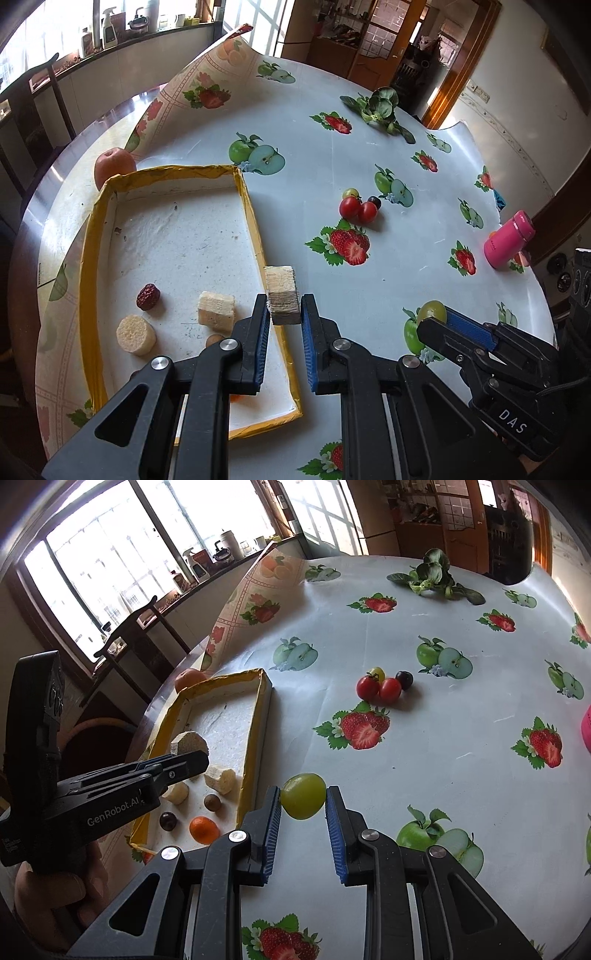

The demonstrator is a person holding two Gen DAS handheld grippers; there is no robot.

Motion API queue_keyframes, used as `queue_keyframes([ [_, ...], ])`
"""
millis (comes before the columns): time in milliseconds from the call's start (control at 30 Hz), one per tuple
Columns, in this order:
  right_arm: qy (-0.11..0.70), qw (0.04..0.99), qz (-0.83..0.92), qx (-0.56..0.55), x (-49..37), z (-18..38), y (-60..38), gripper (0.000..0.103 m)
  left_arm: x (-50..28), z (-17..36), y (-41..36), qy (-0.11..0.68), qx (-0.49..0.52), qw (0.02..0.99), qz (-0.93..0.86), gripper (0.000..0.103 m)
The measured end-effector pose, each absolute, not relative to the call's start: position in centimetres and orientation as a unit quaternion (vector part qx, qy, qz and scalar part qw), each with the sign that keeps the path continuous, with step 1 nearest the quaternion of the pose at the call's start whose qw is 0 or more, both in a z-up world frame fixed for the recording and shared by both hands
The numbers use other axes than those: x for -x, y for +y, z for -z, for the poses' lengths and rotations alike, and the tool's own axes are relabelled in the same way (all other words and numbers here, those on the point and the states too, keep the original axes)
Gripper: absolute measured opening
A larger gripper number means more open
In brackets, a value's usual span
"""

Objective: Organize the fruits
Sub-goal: 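Lower the bread cube and green grape into the tray and open both tools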

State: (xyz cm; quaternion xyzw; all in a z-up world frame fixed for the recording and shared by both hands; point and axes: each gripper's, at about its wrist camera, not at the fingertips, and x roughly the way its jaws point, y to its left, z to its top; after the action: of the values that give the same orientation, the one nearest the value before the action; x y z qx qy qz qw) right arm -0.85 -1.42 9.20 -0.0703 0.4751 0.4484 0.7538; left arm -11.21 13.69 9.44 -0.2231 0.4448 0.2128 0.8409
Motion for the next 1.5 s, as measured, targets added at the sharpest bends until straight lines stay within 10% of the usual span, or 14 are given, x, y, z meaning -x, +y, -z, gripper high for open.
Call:
queue_keyframes([
  [1500,0.482,0.714,-0.497,0.103,5.3,-8.3,4.3,0.025,16.9,-7.4,19.5,0.443,0.264,0.812,-0.275,0.014],
])
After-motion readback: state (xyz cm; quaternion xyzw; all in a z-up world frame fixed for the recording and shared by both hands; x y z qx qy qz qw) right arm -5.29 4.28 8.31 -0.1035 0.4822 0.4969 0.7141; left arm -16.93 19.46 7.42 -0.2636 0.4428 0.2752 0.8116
